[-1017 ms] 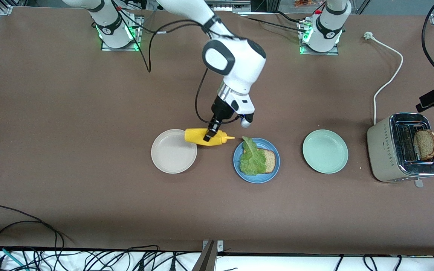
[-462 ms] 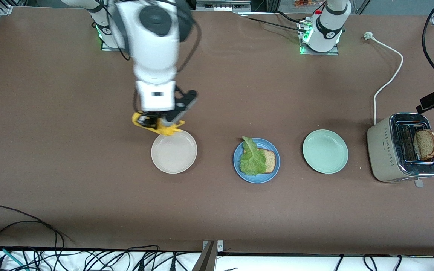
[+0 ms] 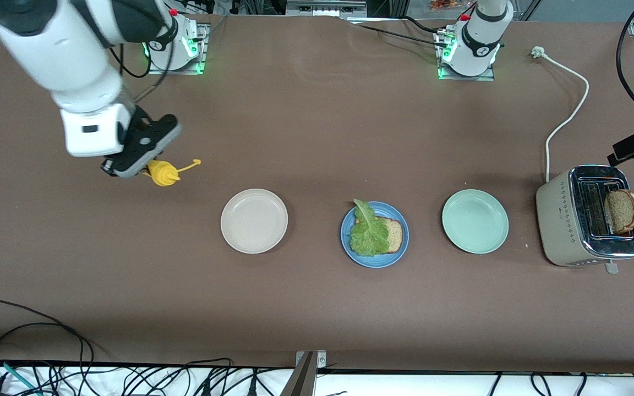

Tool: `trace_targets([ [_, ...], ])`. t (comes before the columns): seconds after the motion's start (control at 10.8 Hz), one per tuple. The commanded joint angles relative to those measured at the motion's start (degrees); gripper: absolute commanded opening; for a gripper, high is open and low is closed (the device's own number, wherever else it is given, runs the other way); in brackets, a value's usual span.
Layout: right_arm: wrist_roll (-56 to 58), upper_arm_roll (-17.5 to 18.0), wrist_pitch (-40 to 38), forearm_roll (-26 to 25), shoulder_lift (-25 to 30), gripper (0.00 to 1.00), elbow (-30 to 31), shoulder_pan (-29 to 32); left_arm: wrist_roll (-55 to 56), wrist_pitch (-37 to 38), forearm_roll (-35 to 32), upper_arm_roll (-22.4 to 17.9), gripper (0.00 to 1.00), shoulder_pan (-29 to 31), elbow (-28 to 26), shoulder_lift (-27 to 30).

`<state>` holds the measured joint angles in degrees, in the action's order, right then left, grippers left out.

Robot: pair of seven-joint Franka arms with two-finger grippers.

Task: Make sandwich in blue plate with both arms
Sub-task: 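Carry the mustard bottle back upright to its spot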

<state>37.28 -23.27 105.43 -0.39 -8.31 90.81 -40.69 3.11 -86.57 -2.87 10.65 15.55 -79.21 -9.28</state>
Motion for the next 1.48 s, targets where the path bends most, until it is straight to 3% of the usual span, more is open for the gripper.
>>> trace_targets([
  [0.0, 13.39, 5.69, 0.74, 7.22, 2.15, 0.00, 2.88, 12.11, -0.39, 0.97, 1.20, 0.34, 1.00, 0.54, 0.81, -0.12],
  [0.28, 21.31, 4.64, 0.92, 14.34, 1.98, 0.00, 4.46, 17.82, -0.48, 1.05, 1.20, 0.34, 1.00, 0.45, 0.89, -0.12],
  [0.46, 30.07, 6.20, 1.53, 20.74, 1.98, 0.00, 7.53, 24.05, -0.12, 0.97, 1.20, 0.25, 1.00, 0.54, 0.81, -0.21],
  [0.65, 43.34, 14.61, 2.41, 30.49, 0.93, 0.00, 11.30, 36.23, -0.12, 0.97, 1.20, 0.25, 1.00, 0.54, 0.89, -0.21],
  [0.83, 54.42, 21.22, 2.85, 36.83, -1.09, 0.00, 14.03, 45.23, -0.38, 0.97, 1.20, 0.16, 1.00, 1.24, 0.81, -0.38],
  [1.02, 69.07, 22.13, 2.42, 45.17, -4.51, 0.00, 16.93, 48.51, -0.04, 0.97, 1.11, 1.04, 1.00, 0.72, 0.98, -0.56],
  [1.2, 79.04, 21.78, 0.75, 49.85, -8.98, 0.00, 17.21, 50.27, -0.21, 1.06, 0.32, 3.67, 1.00, 0.54, 1.16, -0.04],
  [1.39, 87.12, 19.77, -2.06, 54.77, -14.26, 0.00, 16.69, 50.89, -0.30, 1.06, 0.06, 3.77, 1.00, 0.54, 1.25, 0.05],
])
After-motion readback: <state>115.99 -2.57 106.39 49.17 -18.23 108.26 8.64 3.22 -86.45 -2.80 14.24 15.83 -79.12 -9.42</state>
